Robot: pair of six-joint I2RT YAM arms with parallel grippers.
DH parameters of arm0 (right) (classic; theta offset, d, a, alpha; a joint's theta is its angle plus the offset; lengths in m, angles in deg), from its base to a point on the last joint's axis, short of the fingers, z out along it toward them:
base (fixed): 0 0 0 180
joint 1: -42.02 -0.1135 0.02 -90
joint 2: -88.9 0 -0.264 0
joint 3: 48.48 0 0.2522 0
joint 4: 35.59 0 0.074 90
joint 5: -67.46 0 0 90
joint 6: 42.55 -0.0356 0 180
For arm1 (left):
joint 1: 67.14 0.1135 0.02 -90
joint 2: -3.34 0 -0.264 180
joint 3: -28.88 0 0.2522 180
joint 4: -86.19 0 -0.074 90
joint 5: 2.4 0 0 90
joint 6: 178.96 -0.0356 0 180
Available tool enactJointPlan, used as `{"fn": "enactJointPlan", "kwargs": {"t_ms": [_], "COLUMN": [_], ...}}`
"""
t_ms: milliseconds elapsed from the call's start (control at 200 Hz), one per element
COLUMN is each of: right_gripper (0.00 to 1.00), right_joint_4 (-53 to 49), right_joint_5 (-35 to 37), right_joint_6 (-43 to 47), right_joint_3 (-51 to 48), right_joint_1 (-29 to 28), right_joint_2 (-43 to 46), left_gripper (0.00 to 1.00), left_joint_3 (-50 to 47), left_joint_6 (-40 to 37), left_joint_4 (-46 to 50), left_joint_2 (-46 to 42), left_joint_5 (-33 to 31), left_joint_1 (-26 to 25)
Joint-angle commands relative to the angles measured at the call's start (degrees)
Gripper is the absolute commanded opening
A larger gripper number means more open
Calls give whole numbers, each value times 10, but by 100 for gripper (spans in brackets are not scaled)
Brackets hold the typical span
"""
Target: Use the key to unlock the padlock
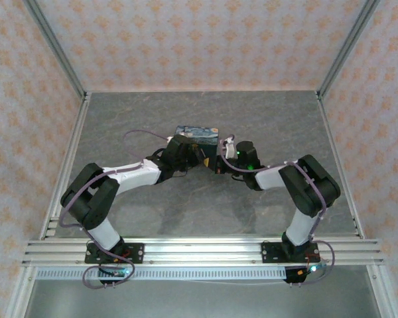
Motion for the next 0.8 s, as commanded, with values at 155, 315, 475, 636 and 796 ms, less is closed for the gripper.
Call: {"fn": "enactJointPlan", "kwargs": {"t_ms": [155,315,475,636,796], "right_gripper": [0,0,0,0,0], "right_joint_4": [79,59,61,54,36], "right_joint_5": [-11,-4,6,27,38], "right_joint_6": [1,15,14,-8,-32], "right_joint_3": [55,49,40,22,20], "right_joint_1": [-6,-3,-3,-3,-6], "right_joint_2": [20,27,24,23,14], "left_gripper": [27,27,27,38,48], "left_joint_3": [10,11,12,9,1], "left_joint_6": [-1,-1,-1,0,-6], "left_joint_4": [1,1,2,-3,7], "left_joint_2": [14,14,15,7,-18], "left_joint_5": [66,66,66,66,53], "left_joint_1": [-26,-25,-26,-24,-17]}}
